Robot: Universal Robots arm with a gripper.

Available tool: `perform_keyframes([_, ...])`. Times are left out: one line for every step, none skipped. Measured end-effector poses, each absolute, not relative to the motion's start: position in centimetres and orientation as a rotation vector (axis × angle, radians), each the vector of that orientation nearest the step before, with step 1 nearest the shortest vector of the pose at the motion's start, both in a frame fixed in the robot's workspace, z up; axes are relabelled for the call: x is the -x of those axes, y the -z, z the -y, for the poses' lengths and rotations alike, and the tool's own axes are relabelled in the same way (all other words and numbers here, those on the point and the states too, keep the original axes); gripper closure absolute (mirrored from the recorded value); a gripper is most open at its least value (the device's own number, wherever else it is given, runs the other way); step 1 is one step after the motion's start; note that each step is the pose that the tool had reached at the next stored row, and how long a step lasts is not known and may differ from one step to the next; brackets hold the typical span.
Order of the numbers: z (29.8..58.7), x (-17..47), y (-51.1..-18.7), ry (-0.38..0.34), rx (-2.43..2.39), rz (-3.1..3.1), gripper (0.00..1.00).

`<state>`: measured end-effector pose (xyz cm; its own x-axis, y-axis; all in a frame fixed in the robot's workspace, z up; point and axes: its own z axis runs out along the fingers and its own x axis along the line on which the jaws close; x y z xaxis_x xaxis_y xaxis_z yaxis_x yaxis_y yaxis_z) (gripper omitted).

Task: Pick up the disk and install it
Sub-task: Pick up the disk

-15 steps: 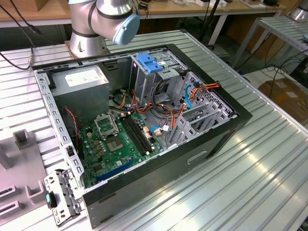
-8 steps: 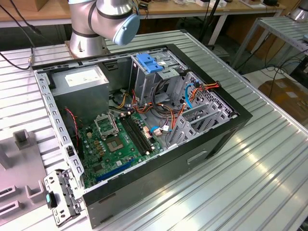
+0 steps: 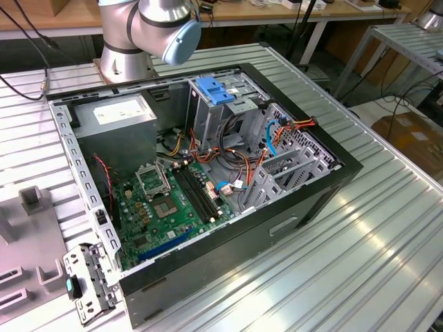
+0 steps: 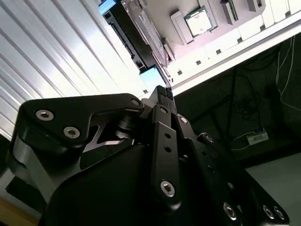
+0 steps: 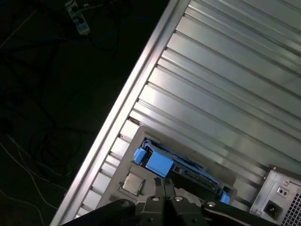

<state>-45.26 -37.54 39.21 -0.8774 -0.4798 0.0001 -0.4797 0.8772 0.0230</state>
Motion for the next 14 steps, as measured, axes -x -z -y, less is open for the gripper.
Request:
perform_keyframes([37.54,45.26,-39.21,0.035,-0.808,3.029,0.89])
perform_keyframes([37.54,45.26,-39.21,0.035,-0.847,3.019,0.89])
perform_keyframes([37.54,45.26,-39.21,0.034,-0.881,3.009,0.89])
perform_keyframes([37.54,45.26,-39.21,0.034,-0.906,3.001,0.89])
perform_keyframes([37.54,45.26,-39.21,0.034,-0.948,2.988,0.89])
perform_keyframes([37.54,45.26,-39.21,0.034,-0.972,2.980,0.89])
perform_keyframes([37.54,45.26,-39.21,0.034,-0.989,2.974,0.89])
perform_keyframes([37.55,45.26,-39.21,0.034,-1.042,2.955,0.89])
perform_keyframes([37.55,45.26,-39.21,0.034,-1.097,2.935,0.89])
perform_keyframes([37.55,45.26,-39.21,0.033,-1.151,2.914,0.89])
perform_keyframes([37.55,45.26,-39.21,0.033,-1.195,2.896,0.89])
perform_keyframes([37.56,45.26,-39.21,0.033,-1.241,2.876,0.89])
perform_keyframes([37.56,45.26,-39.21,0.033,-1.274,2.861,0.89])
perform_keyframes([37.55,45.26,-39.21,0.033,-1.318,2.841,0.89])
